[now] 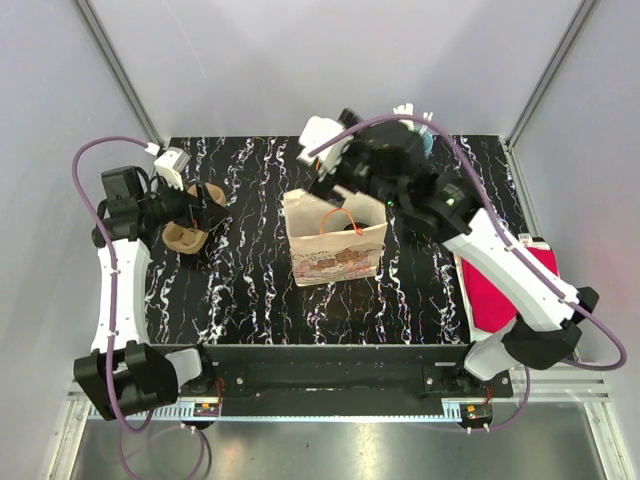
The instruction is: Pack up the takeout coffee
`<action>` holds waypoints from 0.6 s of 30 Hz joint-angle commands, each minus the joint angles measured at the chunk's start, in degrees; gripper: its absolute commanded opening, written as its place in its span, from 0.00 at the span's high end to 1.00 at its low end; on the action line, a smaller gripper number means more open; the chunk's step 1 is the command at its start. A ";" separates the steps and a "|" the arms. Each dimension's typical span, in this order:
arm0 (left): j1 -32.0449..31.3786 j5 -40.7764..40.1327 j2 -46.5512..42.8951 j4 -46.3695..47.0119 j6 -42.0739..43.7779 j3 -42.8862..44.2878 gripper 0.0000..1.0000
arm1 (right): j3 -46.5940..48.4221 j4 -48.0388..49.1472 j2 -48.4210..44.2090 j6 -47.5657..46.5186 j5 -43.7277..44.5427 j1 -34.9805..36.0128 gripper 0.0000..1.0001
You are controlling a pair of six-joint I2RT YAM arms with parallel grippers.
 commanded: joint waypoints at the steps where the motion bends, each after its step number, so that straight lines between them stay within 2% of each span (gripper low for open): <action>1: 0.24 0.51 -2.84 3.56 -0.81 -0.43 0.01 | -0.22 4.47 -4.53 3.56 3.82 -7.87 0.00; 9: 0.24 -1.86 -3.81 1.36 2.35 4.74 0.01 | -5.14 7.20 -8.66 8.84 0.47 -22.92 0.00; 13: 0.24 -8.35 -4.07 0.75 0.60 10.37 0.01 | -7.16 7.11 -10.51 12.88 -2.51 -31.97 0.00; 18: 0.24 -10.74 -5.56 3.63 -3.61 15.21 0.01 | -11.29 7.11 -13.32 16.84 -7.34 -41.46 0.00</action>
